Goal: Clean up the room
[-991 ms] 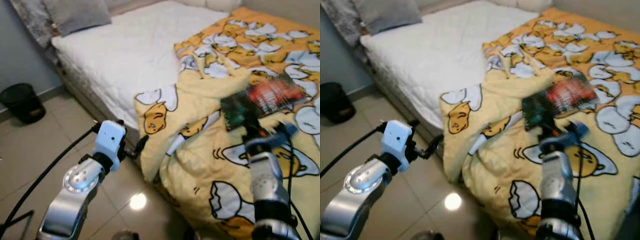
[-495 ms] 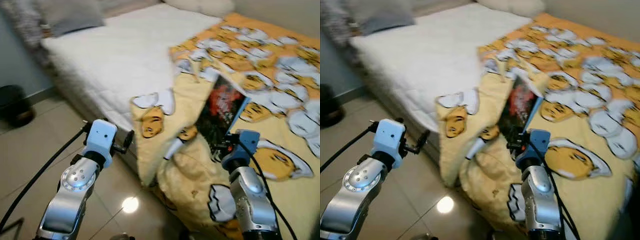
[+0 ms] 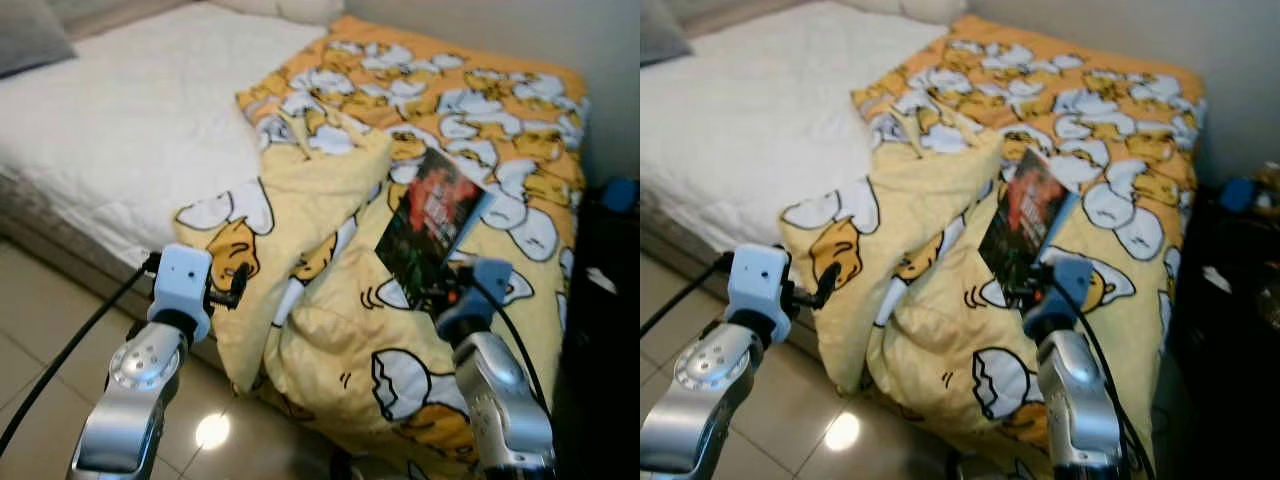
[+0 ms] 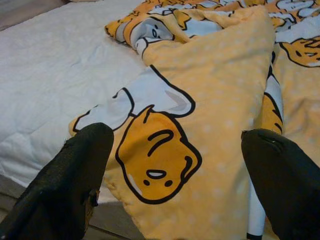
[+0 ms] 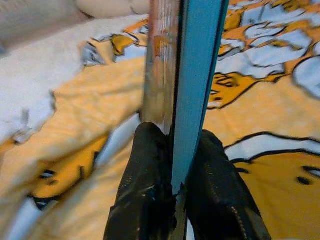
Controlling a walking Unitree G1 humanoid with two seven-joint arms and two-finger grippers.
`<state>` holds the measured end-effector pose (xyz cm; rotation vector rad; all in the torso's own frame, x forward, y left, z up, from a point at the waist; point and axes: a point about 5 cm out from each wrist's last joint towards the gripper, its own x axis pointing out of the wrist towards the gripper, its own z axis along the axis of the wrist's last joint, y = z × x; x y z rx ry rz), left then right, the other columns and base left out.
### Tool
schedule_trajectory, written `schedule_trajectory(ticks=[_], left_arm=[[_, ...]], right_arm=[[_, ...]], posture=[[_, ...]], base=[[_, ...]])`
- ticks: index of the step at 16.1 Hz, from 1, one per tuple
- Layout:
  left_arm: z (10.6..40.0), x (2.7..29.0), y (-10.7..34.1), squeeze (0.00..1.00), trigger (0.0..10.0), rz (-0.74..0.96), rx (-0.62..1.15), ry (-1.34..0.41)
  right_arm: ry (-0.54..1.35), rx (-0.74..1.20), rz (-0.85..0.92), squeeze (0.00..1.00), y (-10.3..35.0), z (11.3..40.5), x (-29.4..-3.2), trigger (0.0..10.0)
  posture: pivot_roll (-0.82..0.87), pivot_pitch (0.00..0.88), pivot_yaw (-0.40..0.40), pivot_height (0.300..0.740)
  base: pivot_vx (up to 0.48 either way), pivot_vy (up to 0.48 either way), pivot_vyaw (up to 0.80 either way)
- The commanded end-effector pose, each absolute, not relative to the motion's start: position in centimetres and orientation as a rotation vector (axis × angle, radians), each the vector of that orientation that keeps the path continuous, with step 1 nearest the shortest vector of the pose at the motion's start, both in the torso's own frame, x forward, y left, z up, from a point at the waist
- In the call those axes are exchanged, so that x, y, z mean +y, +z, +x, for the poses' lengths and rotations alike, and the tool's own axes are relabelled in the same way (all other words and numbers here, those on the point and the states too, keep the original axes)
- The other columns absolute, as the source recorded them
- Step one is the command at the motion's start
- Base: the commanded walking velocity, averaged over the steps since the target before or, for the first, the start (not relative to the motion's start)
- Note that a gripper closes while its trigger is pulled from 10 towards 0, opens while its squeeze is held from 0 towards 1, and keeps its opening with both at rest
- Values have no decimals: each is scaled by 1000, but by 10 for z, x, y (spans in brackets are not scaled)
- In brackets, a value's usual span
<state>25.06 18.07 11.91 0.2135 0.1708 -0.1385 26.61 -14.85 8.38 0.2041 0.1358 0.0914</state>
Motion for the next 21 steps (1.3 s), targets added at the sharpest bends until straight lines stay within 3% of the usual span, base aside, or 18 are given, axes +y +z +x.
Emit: schedule_trajectory(ticks=[1, 2, 7, 13, 21], left_arm=[[256, 180, 126, 86, 10000, 170, 152, -130], [258, 181, 126, 0, 10000, 158, 156, -116], [262, 189, 126, 0, 10000, 240, 136, -24], [265, 187, 128, 0, 10000, 316, 132, -75], [270, 193, 133, 0, 10000, 320, 116, -47]], right_arm=[[57, 84, 112, 0, 94, 273, -153, 10000], [45, 64, 47, 0, 97, 276, -156, 10000], [0, 70, 160, 0, 98, 278, -161, 10000], [28, 109, 164, 0, 90, 279, -150, 10000], [76, 131, 195, 0, 87, 282, -140, 10000]], posture=[[-37, 0, -40, 740], [-44, 0, -40, 740], [-48, 0, -47, 740], [-42, 0, -41, 740], [-39, 0, -35, 740]], base=[[0, 0, -800], [0, 0, -800], [0, 0, -794], [0, 0, -765], [0, 452, -772]])
